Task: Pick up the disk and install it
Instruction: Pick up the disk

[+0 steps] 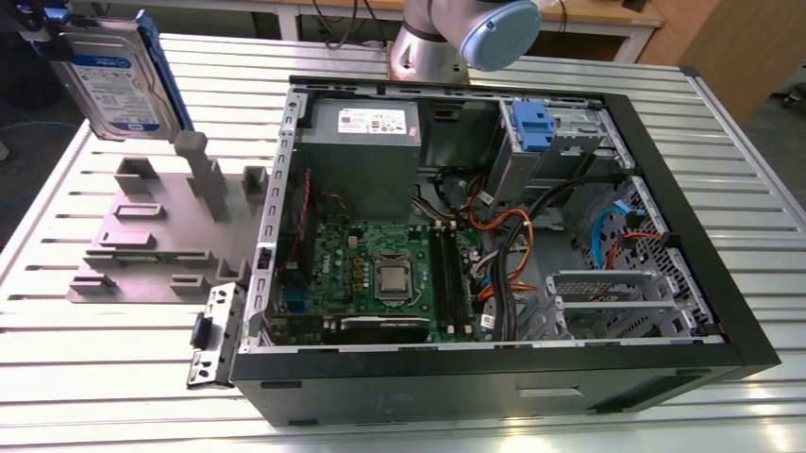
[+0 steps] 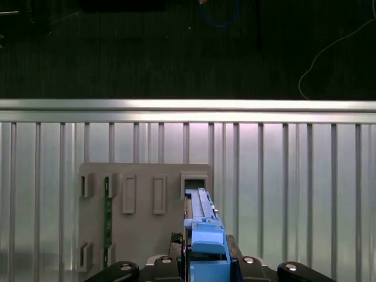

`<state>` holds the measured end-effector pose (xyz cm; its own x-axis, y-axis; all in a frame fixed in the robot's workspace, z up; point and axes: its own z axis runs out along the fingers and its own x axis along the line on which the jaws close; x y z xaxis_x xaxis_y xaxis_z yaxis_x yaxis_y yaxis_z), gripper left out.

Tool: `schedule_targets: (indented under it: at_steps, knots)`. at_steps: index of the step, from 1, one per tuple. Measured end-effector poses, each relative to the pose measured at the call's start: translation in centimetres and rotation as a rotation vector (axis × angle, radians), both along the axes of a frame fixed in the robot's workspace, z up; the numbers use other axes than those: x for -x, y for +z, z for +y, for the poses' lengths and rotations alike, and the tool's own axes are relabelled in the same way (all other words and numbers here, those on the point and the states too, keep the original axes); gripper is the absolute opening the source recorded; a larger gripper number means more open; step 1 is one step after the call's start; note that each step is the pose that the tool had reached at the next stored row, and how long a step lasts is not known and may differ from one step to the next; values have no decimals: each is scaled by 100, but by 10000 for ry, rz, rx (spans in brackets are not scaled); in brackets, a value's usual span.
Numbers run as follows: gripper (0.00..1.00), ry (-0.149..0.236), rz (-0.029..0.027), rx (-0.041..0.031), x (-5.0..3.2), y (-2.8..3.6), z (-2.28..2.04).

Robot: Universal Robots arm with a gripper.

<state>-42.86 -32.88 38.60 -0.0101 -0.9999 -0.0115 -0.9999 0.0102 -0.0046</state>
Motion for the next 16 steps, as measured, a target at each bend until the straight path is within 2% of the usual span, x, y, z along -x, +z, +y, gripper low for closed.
schedule_targets:
  at_steps: [8, 16]
  knots:
    - [36, 1, 0, 0, 0, 50, 0]
    - [36, 129, 2, 1, 0, 62, 0]
